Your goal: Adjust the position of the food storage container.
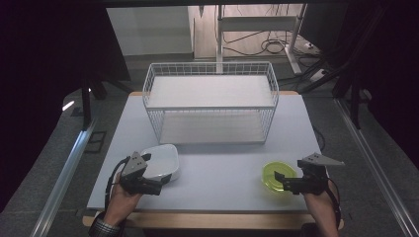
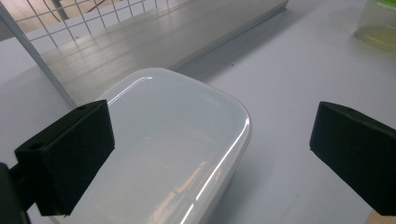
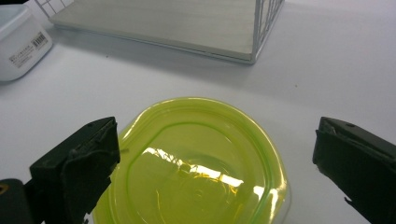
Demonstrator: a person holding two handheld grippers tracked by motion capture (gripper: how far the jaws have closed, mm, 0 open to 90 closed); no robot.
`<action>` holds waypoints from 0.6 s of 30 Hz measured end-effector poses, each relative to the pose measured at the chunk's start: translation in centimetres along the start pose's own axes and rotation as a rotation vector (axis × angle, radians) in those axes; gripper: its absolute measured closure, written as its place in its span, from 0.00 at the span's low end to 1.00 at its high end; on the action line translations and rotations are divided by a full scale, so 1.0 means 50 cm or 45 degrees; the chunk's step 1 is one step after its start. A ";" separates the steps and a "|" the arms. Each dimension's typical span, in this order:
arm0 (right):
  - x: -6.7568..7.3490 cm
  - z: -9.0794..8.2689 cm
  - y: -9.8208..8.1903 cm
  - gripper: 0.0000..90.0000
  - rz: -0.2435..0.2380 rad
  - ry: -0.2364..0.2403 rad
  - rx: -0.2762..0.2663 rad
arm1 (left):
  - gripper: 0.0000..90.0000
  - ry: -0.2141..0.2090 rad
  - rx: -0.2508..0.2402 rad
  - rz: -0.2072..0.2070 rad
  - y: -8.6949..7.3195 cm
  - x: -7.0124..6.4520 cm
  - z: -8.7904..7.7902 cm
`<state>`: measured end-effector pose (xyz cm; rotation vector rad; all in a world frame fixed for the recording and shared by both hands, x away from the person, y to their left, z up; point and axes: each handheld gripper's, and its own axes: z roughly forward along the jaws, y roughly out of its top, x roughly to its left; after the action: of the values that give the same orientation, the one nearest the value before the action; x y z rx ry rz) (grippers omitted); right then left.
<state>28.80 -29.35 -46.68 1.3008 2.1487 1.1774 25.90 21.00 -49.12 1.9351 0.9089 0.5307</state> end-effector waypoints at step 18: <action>0.017 0.003 0.010 0.00 -0.068 -0.001 0.045 | 0.02 0.028 -0.022 -0.015 -0.008 0.010 0.000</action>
<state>28.72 -28.44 -46.27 1.2498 2.1987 1.1226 26.05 21.50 -49.43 1.9104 0.9265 0.5519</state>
